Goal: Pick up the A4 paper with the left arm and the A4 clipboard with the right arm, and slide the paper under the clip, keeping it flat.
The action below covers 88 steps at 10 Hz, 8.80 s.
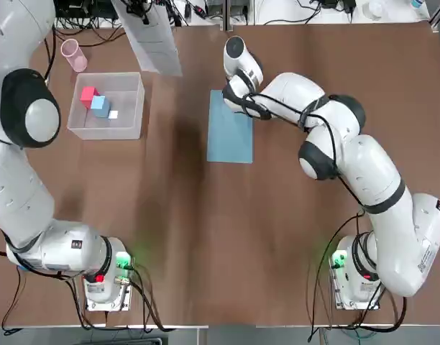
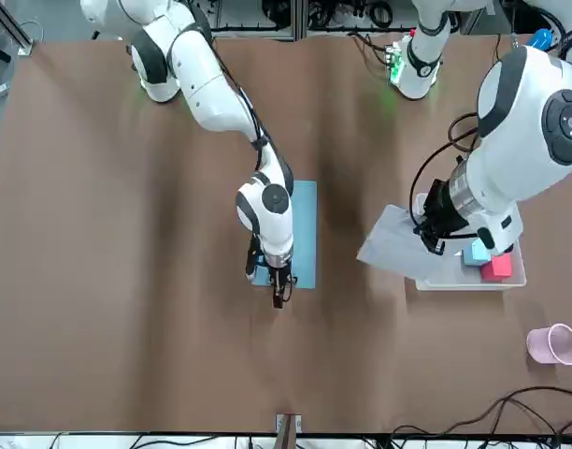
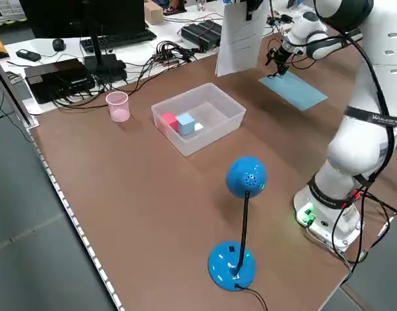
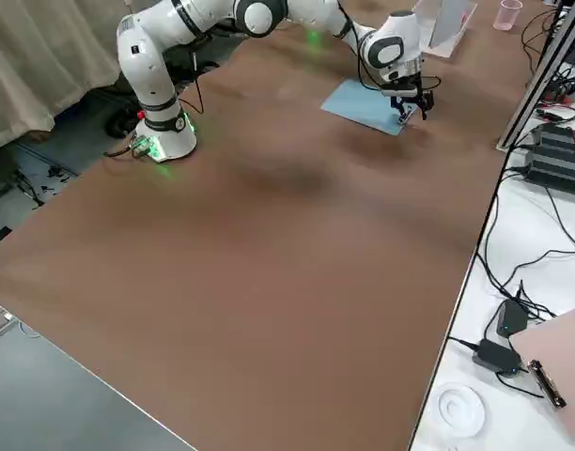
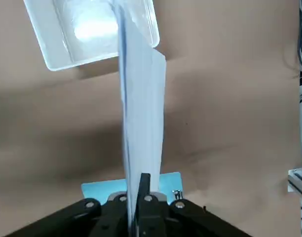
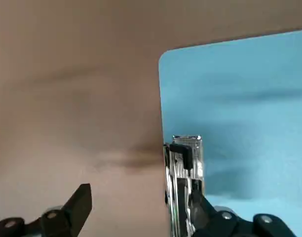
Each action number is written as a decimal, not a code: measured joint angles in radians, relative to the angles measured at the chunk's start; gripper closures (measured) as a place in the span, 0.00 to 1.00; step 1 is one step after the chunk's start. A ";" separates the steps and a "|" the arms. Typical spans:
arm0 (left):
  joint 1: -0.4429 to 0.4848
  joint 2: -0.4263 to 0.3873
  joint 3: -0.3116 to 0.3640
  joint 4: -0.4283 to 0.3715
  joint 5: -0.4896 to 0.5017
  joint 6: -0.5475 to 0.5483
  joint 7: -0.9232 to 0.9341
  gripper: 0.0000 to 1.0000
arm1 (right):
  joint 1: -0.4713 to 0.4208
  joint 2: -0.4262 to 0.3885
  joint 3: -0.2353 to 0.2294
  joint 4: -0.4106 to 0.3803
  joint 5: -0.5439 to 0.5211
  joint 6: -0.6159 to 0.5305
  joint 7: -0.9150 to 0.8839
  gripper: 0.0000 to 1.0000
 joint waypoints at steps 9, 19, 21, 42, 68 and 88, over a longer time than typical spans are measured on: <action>-0.029 0.006 -0.001 -0.001 -0.004 0.119 -0.141 0.99 | -0.065 -0.168 0.047 0.029 0.005 -0.383 -0.679 0.08; -0.338 0.146 0.005 -0.014 0.137 0.584 -0.508 0.99 | -0.446 -0.865 0.045 -0.352 0.006 -0.671 -1.896 0.00; -0.425 0.194 0.035 -0.021 0.153 0.591 -0.554 0.99 | -0.456 -1.035 0.045 -0.497 0.004 -0.689 -1.990 0.00; -0.844 0.277 0.415 -0.077 0.050 0.542 -0.709 0.99 | -0.848 -1.060 0.217 -0.467 0.018 -0.777 -2.508 0.00; -0.864 0.276 0.359 -0.114 0.062 0.483 -0.616 0.99 | -0.948 -1.060 0.292 -0.484 0.018 -0.790 -2.508 0.00; -0.831 0.299 0.357 -0.112 -0.040 0.549 -0.715 0.97 | -0.959 -1.060 0.292 -0.490 0.018 -0.802 -2.508 0.00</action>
